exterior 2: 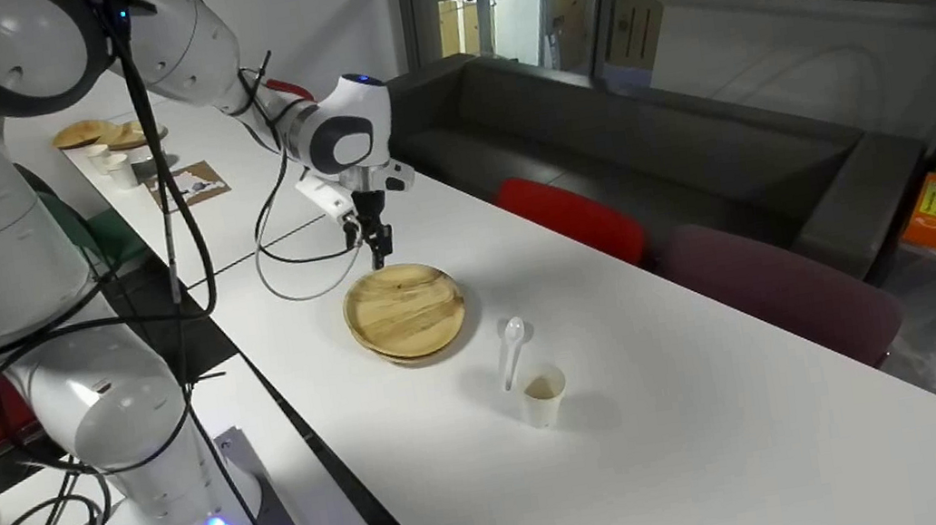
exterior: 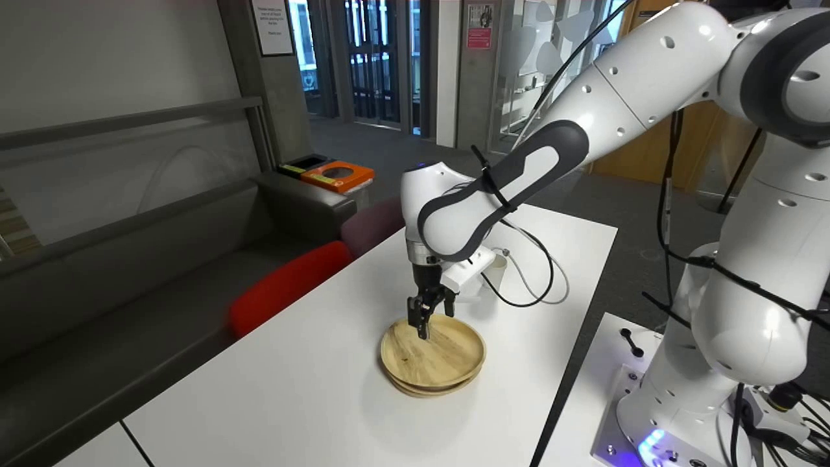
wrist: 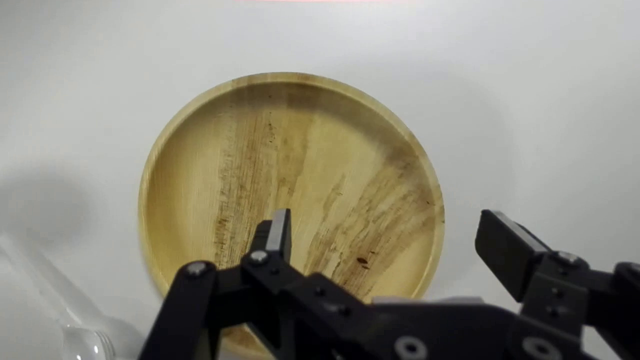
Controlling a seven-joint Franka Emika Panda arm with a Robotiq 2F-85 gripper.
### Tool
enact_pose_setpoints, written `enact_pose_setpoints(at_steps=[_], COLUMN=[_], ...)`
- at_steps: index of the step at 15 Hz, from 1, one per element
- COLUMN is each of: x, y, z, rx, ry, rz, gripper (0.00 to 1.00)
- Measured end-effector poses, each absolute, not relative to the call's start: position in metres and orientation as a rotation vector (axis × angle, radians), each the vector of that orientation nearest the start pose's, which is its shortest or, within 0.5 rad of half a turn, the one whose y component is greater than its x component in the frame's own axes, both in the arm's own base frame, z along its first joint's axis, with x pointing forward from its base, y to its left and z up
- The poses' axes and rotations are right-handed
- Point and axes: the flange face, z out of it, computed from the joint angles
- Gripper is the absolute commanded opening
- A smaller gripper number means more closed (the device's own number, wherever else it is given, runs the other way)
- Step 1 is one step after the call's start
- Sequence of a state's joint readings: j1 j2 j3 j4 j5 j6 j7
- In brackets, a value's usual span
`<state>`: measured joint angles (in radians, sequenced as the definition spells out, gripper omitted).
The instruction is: Put the right plate on the left plate, then move the plates to the right
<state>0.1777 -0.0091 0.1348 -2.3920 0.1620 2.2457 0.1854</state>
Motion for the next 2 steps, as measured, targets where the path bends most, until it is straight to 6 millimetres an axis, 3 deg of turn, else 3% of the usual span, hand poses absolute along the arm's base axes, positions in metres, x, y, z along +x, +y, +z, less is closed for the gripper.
enact_pose_setpoints(at_steps=[2], x=[0.4506], y=[0.1485], z=[0.3114], rx=[-3.039], ry=[0.001], rz=[0.246], gripper=[1.0])
